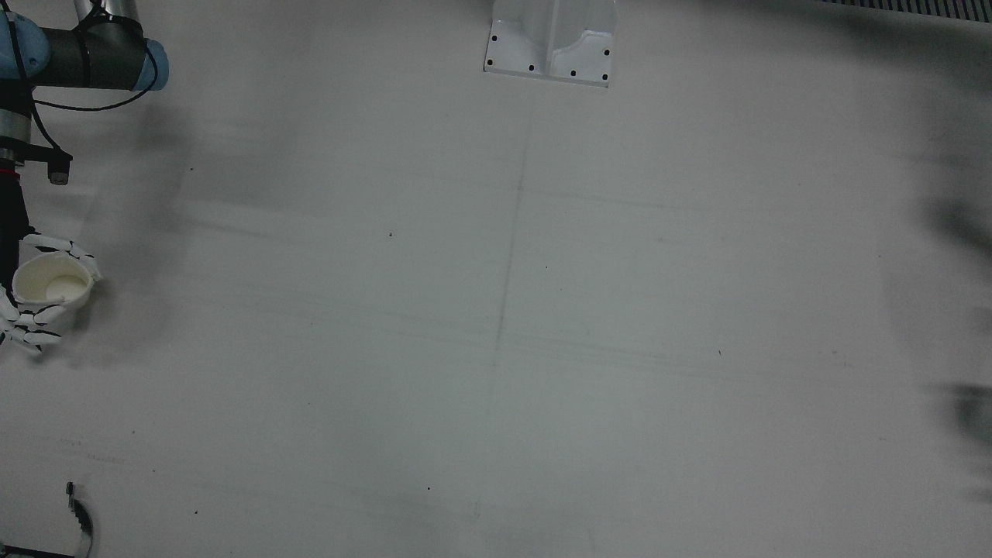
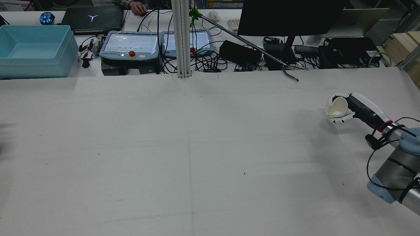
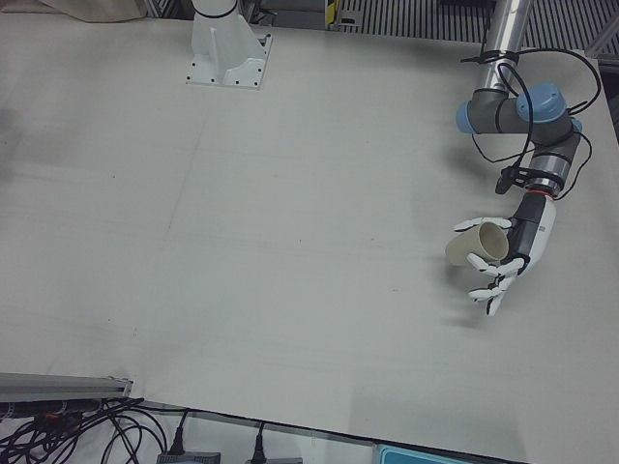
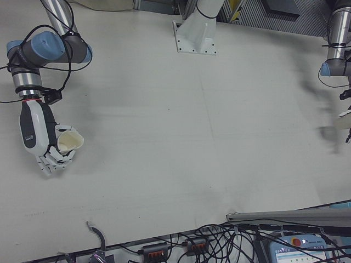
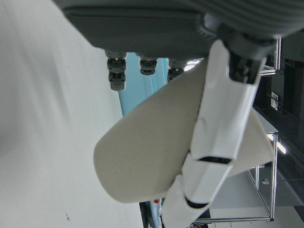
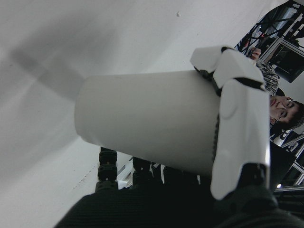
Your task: Pour water
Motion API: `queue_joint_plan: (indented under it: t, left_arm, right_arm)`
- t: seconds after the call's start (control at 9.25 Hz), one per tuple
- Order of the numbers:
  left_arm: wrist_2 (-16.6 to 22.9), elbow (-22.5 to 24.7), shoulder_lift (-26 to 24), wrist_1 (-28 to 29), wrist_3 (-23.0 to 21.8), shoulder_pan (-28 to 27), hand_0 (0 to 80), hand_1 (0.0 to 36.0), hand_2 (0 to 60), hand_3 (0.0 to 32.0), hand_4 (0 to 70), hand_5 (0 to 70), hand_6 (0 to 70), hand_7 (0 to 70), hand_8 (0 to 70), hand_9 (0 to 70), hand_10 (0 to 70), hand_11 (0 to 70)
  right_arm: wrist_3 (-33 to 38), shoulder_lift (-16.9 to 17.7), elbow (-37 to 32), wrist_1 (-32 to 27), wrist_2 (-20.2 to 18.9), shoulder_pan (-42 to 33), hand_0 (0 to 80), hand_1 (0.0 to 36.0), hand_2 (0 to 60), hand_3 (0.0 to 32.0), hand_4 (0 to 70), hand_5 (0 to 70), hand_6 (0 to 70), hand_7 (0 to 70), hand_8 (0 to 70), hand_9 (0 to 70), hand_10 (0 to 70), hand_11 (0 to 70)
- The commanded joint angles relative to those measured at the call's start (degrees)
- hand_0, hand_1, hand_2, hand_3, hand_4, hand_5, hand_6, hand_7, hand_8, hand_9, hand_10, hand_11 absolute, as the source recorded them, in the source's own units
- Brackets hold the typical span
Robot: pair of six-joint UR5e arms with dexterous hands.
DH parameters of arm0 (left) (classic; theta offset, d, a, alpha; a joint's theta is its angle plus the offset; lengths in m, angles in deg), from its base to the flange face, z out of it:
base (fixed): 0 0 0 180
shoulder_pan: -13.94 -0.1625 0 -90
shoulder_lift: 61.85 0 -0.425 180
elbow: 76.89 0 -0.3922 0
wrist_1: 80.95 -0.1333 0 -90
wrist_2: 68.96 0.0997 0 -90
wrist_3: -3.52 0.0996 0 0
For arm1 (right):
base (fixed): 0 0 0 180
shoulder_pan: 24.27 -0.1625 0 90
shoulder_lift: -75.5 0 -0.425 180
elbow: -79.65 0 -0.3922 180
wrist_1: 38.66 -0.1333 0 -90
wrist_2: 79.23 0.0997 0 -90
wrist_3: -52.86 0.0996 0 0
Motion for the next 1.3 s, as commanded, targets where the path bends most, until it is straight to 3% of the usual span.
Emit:
queue_joint_plan:
  t: [0.0,0.11,0.22,0.32,0.43,0.54,0.65,0.97,1.19]
  left_arm:
    - [0.72,6.23,-0.32,-3.67,0.59,-0.41,80.0,36.0,60.0,0.0,70.0,70.0,15.9,28.3,5.4,5.7,8.6,15.0]
    - [0.72,9.59,-0.84,-7.1,0.77,-1.97,80.0,36.0,60.0,0.0,70.0,70.0,16.5,29.2,5.5,6.0,8.5,15.1]
    - [0.81,10.75,-4.33,-10.36,0.25,-5.47,80.0,36.0,60.0,0.0,70.0,70.0,17.5,30.4,5.6,6.1,8.6,15.5]
    - [1.16,11.9,-7.76,-13.52,0.33,-8.72,80.0,36.0,60.0,0.0,70.0,70.0,18.6,30.8,5.9,6.2,8.8,15.7]
    - [0.9,16.08,-10.06,-19.03,1.03,-14.5,80.0,36.0,60.0,0.0,70.0,70.0,19.5,31.8,6.2,6.6,8.8,15.8]
    - [0.64,20.22,-11.91,-23.79,3.82,-18.47,80.0,36.0,60.0,0.0,70.0,70.0,19.2,31.7,6.1,6.5,8.7,15.9]
    - [0.81,22.95,-15.93,-29.14,8.37,-18.77,80.0,36.0,60.0,0.0,70.0,70.0,18.5,31.3,5.8,6.2,8.6,15.8]
    - [1.42,25.43,-31.55,-45.66,16.02,-21.31,80.0,36.0,60.0,0.0,70.0,70.0,18.1,31.1,5.3,5.6,8.1,15.0]
    - [3.79,24.75,-39.58,-53.6,23.59,-23.08,80.0,36.0,60.0,0.0,70.0,70.0,17.9,30.5,5.0,5.1,8.0,15.0]
  right_arm:
    - [0.37,0.37,15.77,10.99,0.06,-4.81,67.5,36.0,60.0,0.0,23.5,70.0,30.7,47.2,24.7,35.6,11.7,19.9]
    - [1.33,-0.5,22.29,17.32,0.06,-8.68,66.6,36.0,60.0,0.0,23.5,70.0,30.9,47.2,24.5,35.4,11.5,19.6]
    - [3.78,-4.95,26.01,23.12,0.06,-13.07,65.7,36.0,60.0,0.0,24.7,70.0,31.7,47.1,24.1,34.8,8.7,15.5]
    - [4.24,-8.99,27.62,26.31,-0.21,-15.63,69.6,36.0,60.0,0.0,29.0,70.0,35.4,50.7,24.9,35.6,8.9,15.8]
    - [4.24,-10.77,33.11,30.26,0.05,-16.79,79.7,36.0,60.0,0.0,34.4,70.0,40.7,56.8,26.7,37.7,12.2,20.8]
    - [4.15,-11.66,37.43,32.82,0.14,-18.46,80.0,36.0,60.0,0.0,36.0,70.0,42.0,58.6,27.2,38.3,13.4,22.9]
    - [4.15,-11.93,40.0,34.15,0.14,-20.21,80.0,36.0,60.0,0.0,38.5,70.0,44.6,63.3,28.6,40.4,14.4,24.6]
    - [2.58,-13.15,43.8,35.31,0.32,-21.2,80.0,36.0,60.0,0.0,40.9,70.0,47.5,69.5,30.0,42.2,14.7,25.6]
    - [-4.16,-17.71,43.72,36.44,0.32,-19.63,80.0,36.0,60.0,0.0,42.4,70.0,49.2,70.0,30.6,43.1,14.6,25.7]
